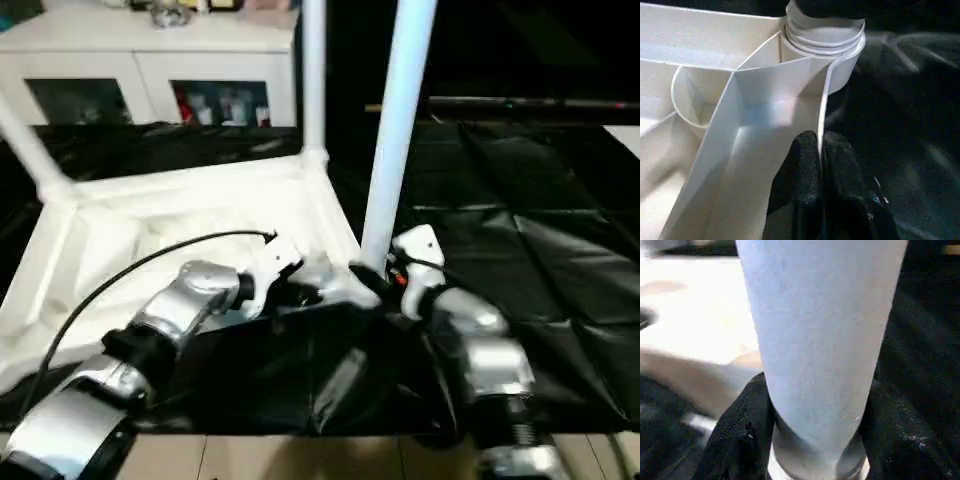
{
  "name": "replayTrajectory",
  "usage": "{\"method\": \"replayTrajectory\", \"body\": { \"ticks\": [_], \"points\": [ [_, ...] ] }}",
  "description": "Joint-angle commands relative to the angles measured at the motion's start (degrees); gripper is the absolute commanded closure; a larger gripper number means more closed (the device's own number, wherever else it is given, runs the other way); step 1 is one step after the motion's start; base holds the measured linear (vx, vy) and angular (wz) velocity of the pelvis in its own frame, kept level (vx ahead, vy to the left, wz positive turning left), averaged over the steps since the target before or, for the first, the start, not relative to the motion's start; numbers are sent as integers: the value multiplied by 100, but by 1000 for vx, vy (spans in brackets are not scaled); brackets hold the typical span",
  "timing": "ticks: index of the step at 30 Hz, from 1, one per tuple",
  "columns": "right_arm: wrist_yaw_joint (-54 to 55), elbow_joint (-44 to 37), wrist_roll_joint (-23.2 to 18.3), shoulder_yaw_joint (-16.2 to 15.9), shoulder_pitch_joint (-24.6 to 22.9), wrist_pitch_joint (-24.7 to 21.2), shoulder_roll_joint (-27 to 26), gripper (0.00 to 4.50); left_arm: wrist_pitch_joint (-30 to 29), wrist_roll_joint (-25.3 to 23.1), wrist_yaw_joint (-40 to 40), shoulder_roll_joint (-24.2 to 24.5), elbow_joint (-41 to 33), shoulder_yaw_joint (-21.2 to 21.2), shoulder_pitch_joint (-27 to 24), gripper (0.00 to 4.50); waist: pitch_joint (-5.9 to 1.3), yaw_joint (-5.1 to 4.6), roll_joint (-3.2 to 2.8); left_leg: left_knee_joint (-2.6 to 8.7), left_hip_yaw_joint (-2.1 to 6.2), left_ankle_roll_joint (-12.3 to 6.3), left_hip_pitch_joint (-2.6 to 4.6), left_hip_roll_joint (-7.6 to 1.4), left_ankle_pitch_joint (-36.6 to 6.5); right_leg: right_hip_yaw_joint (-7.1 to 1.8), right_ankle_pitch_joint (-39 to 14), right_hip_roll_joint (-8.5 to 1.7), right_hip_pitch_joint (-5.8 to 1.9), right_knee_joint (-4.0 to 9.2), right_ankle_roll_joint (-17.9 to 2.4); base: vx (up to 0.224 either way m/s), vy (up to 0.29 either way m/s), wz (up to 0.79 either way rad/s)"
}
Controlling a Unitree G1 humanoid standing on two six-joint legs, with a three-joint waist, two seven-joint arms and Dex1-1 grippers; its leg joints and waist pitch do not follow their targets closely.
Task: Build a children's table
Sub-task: Rotate leg to tighten, then rotate table base
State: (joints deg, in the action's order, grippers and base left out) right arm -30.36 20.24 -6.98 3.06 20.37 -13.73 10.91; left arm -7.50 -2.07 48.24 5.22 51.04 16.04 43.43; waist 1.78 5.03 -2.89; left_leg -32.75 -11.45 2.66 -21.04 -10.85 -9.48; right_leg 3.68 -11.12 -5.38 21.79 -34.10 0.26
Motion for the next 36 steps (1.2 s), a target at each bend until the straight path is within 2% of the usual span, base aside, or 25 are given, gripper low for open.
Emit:
{"method": "replayTrajectory", "body": {
  "ticks": [1, 4, 6, 7, 9, 13, 14, 15, 16, 17, 19, 20, 21, 23, 24, 26, 28, 29, 30, 31, 32, 33, 34, 35, 36],
  "points": [
    [198, 68, -56, -457, -261, -446, -571, 252, 149, -40, -1200, -89, 279, -372, 271, 450, -258, -18, 79, 410, 156, -50, 79, -199, -1720, -212, -1895, -329, -143, 538, -937, 0, 0, 0],
    [235, -12, -65, -498, -278, -246, -689, 252, 440, -95, -935, -132, 312, -245, 277, 450, -249, -28, 65, 436, 168, -21, 86, -207, -1894, -219, -2064, -332, -131, 561, -841, 0, 0, 0],
    [182, -100, -114, -477, -308, -196, -708, 196, 544, -111, -800, -130, 308, -204, 259, 450, -244, -33, 53, 450, 175, -12, 84, -215, -2017, -223, -2119, -338, -132, 578, -793, 0, 0, 0],
    [171, -117, -127, -472, -312, -208, -706, 196, 562, -112, -779, -128, 307, -198, 255, 450, -246, -36, 53, 452, 174, -3, 84, -221, -2020, -226, -2085, -337, -133, 572, -791, 0, 0, 0],
    [-27, -375, -279, -424, -358, -345, -612, 176, 825, -107, -460, -106, 266, -139, 186, 450, -256, -26, 58, 453, 174, -45, 76, -222, -1962, -233, -1863, -334, -149, 556, -821, 0, 0, 0],
    [-217, -514, -157, -494, -335, -163, -350, 143, 1181, -43, -392, -150, 285, -221, 163, 450, -274, -14, 71, 421, 149, -139, 50, -216, -1672, -233, -1425, -338, -169, 507, -941, 0, 0, 0],
    [-396, -560, -223, -463, -322, -169, -218, 125, 1151, 46, -370, -175, 234, -308, 153, 422, -269, -14, 103, 412, 139, -181, 41, -210, -1616, -230, -1437, -342, -176, 510, -963, 0, 0, 0],
    [-396, -560, -223, -463, -322, -169, -218, 125, 1151, 46, -370, -175, 234, -308, 153, 422, -274, 7, 83, 402, 138, -223, 52, -219, -1547, -229, -1451, -350, -179, 505, -986, 0, 0, 0],
    [-879, -655, -359, -401, -302, -177, 152, 122, 949, 199, -186, -149, 3, -411, 89, 393, -269, 10, 84, 397, 132, -247, 51, -218, -1527, -231, -1459, -348, -174, 507, -993, 0, 0, 0],
    [-1059, -685, -395, -394, -304, -171, 285, 122, 899, 229, -127, -119, -94, -425, 55, 390, -279, 27, 87, 377, 129, -312, 40, -221, -1446, -227, -1378, -351, -197, 490, -1039, 0, 0, 0],
    [-1762, -875, -578, -402, -368, -166, 773, 122, 757, 312, 71, 46, -504, -451, -108, 381, -315, 51, 68, 342, 128, -413, 9, -231, -1193, -220, -976, -354, -236, 433, -1158, 0, 0, 0],
    [-2128, -990, -686, -383, -410, -194, 1048, 122, 676, 378, 183, 187, -801, -488, -242, 368, -343, 63, 71, 303, 129, -537, -15, -245, -944, -211, -450, -339, -248, 367, -1278, 0, 0, 0],
    [-2253, -1027, -725, -367, -422, -209, 1138, 122, 647, 400, 221, 244, -913, -504, -295, 356, -378, 62, 88, 266, 144, -696, -83, -241, -585, -192, 201, -329, -294, 273, -1369, 0, 0, 0],
    [-2661, -1083, -796, -302, -433, -200, 1453, 122, 578, 417, 279, 546, -1416, -574, -548, 336, -406, 46, 104, 189, 128, -958, -106, -215, -241, -167, 942, -294, -256, 188, -1504, 0, 0, 0],
    [-2800, -1089, -817, -279, -435, -179, 1554, 122, 554, 414, 261, 658, -1601, -616, -645, 326, -380, 55, 113, 170, 100, -1069, -107, -205, -235, -163, 946, -278, -214, 205, -1539, 0, 0, 0],
    [-3100, -1081, -916, -262, -422, -194, 1798, 122, 321, 501, 249, 924, -2211, -833, -949, 315, -361, 63, 93, 176, 94, -1062, -95, -218, -397, -154, 513, -288, -200, 232, -1539, 0, 0, 0],
    [-3428, -1143, -1043, -271, -437, -260, 2033, 122, -106, 673, 382, 1285, -3049, -1039, -1387, 299, -345, 67, 65, 209, 101, -943, -52, -277, -611, -154, 7, -292, -179, 245, -1535, 0, 0, 0],
    [-3540, -1171, -1106, -279, -447, -303, 2115, 122, -295, 747, 449, 1430, -3389, -1084, -1571, 293, -319, 66, 95, 233, 100, -870, -59, -290, -734, -157, -308, -283, -164, 281, -1491, 0, 0, 0],
    [-3653, -1207, -1169, -285, -454, -347, 2187, 122, -455, 805, 541, 1599, -3716, -1128, -1770, 293, -302, 65, 70, 256, 103, -766, -34, -292, -900, -163, -636, -273, -138, 304, -1453, 0, 0, 0],
    [-3762, -1256, -1243, -287, -468, -405, 2248, 122, -603, 850, 673, 1808, -4062, -1162, -2012, 276, -301, 68, 71, 263, 104, -701, -21, -305, -984, -172, -740, -281, -136, 304, -1437, 0, 0, 0],
    [-3791, -1270, -1263, -287, -473, -420, 2264, 122, -641, 861, 709, 1864, -4154, -1171, -2077, 276, -270, 64, 57, 299, 116, -607, -23, -315, -1151, -180, -978, -272, -119, 328, -1389, 0, 0, 0],
    [-3856, -1306, -1311, -287, -485, -485, 2292, 122, -742, 923, 783, 1972, -4346, -1199, -2216, 265, -248, 50, 62, 307, 105, -555, -19, -301, -1258, -185, -1137, -261, -101, 350, -1347, 0, 0, 0],
    [-3938, -1346, -1358, -291, -501, -553, 2331, 122, -875, 1026, 862, 2092, -4564, -1249, -2384, 255, -246, 74, 78, 319, 107, -425, 28, -304, -1448, -203, -1425, -281, -86, 370, -1294, 0, 0, 0],
    [-4131, -1429, -1450, -308, -546, -689, 2429, 122, -1193, 1299, 1019, 2344, -5046, -1385, -2766, 247, -236, 82, 106, 334, 123, -312, 8, -312, -1544, -213, -1574, -305, -110, 343, -1262, 0, 0, 0],
    [-4267, -1496, -1545, -313, -576, -831, 2503, 122, -1388, 1476, 1105, 2486, -5320, -1494, -2995, 241, -218, 86, 96, 356, 125, -272, 5, -318, -1618, -219, -1684, -285, -86, 357, -1196, 0, 0, 0]
  ]
}}
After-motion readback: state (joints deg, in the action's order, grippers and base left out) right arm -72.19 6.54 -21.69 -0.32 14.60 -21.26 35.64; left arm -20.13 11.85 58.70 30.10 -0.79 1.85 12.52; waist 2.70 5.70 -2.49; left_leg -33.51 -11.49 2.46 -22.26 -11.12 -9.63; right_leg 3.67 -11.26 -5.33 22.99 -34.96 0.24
